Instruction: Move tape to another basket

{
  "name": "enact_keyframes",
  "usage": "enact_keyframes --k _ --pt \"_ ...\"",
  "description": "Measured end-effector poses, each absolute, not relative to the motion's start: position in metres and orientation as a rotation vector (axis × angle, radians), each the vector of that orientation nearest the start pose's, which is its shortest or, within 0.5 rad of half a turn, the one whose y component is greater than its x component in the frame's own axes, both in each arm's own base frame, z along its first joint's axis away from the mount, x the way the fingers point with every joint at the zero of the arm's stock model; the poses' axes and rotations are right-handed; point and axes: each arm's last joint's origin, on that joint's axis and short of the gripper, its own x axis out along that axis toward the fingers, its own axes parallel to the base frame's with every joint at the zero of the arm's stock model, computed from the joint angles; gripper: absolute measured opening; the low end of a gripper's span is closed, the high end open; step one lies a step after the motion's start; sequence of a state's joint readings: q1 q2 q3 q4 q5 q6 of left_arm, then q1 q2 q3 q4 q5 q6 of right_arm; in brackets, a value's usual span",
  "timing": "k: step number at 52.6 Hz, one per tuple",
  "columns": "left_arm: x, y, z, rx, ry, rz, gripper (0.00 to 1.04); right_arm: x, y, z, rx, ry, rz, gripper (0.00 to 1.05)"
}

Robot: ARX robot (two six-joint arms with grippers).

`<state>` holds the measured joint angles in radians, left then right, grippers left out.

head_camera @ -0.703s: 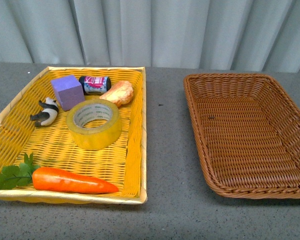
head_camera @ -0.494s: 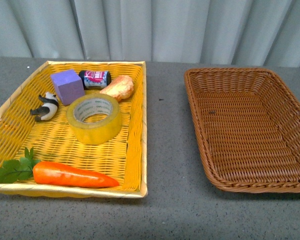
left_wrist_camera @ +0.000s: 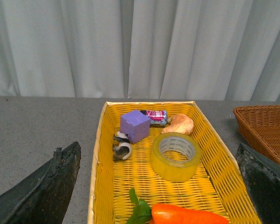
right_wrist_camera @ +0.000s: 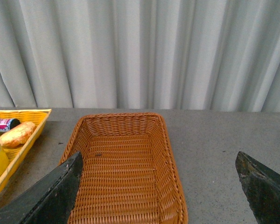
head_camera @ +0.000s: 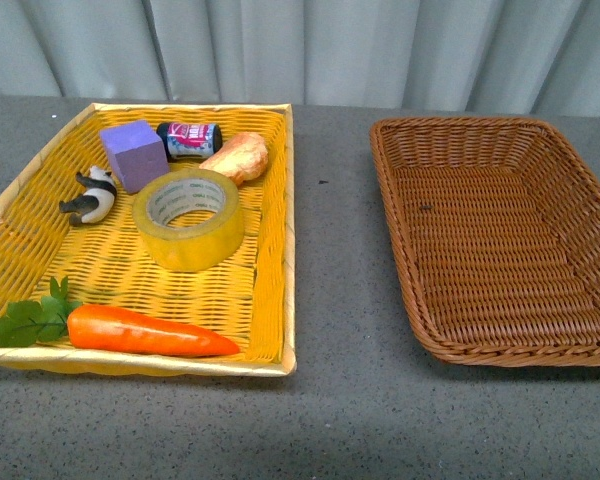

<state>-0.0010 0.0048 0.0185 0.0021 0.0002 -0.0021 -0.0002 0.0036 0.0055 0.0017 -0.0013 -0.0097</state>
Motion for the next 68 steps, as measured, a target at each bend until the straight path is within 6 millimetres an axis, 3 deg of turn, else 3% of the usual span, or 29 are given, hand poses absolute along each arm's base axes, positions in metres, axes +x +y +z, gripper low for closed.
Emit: enact_keyframes --k 68 --pt "0.0968 -0.0001 0.1696 -0.002 -0.016 -0.001 0.98 0.0976 0.0 0.1653 -0.01 -0.004 0.001 0.96"
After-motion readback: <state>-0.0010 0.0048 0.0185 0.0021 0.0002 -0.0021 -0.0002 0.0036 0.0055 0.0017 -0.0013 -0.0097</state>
